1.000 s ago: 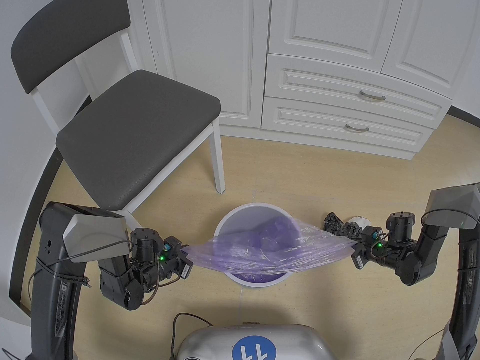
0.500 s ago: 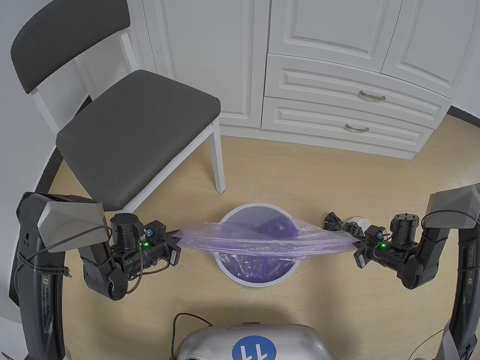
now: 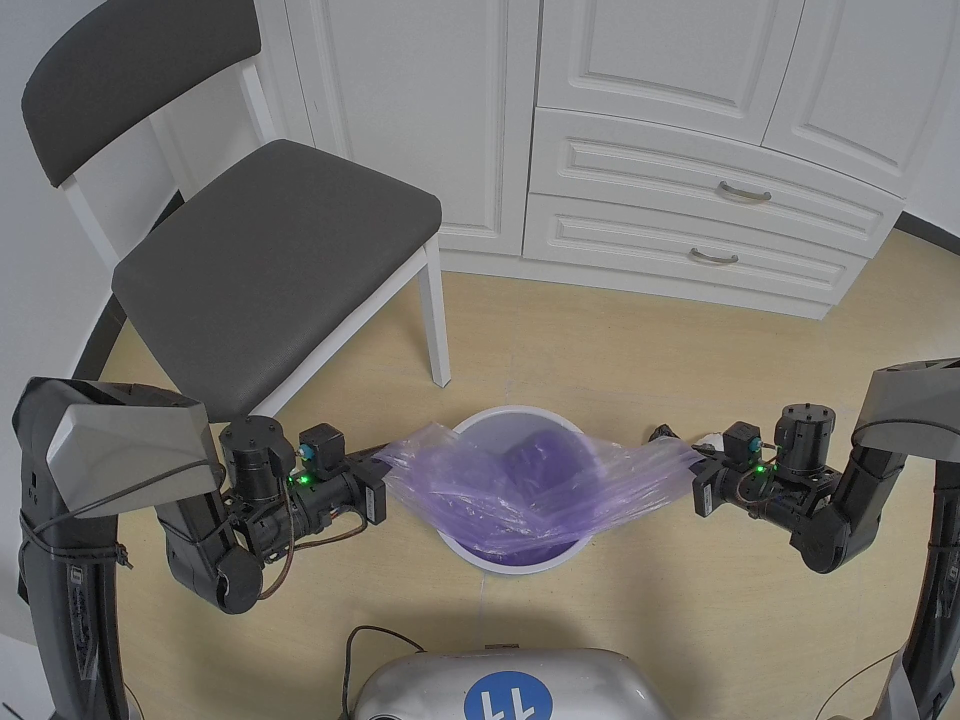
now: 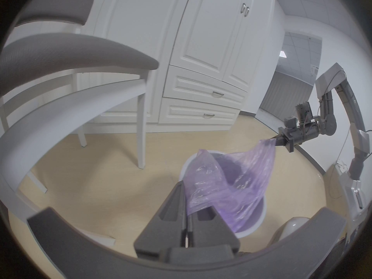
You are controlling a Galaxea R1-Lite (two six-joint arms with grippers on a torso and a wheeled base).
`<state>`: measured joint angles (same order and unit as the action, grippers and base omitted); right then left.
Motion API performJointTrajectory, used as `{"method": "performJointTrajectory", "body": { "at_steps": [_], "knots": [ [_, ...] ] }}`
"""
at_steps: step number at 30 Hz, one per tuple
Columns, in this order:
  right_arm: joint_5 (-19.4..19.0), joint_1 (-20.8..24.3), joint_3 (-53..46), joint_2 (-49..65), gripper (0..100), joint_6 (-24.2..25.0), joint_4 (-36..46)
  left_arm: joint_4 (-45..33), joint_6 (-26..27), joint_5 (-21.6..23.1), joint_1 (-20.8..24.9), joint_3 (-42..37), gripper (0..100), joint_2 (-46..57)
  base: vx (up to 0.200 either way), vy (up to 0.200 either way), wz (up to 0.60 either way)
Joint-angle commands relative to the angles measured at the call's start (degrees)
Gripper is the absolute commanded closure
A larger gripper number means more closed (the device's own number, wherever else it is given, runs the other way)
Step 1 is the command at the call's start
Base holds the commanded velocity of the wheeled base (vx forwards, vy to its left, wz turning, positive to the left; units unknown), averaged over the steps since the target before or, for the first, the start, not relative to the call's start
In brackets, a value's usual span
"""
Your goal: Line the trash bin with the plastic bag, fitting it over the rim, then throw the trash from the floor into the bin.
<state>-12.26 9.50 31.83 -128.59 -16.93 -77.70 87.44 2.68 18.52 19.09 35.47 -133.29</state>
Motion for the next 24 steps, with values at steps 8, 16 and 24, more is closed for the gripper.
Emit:
{"method": "performJointTrajectory", "body": {
  "at_steps": [8,16,24],
  "knots": [
    [0.3,-3.1,-1.2,1.8,100,-1.9,1.6,-1.1,-0.2,-1.8,-1.7,-0.1,100,0.8,0.0,0.0,0.0],
    [0.1,-5.2,-8.8,6.8,100,-7.4,8.0,-8.1,0.3,-1.8,-2.6,-5.2,100,7.5,0.0,0.0,0.0],
    [0.0,-4.7,-16.2,8.2,100,-8.3,7.4,-8.5,0.5,-1.5,-1.0,-11.5,100,7.5,0.0,0.0,0.0]
  ]
}}
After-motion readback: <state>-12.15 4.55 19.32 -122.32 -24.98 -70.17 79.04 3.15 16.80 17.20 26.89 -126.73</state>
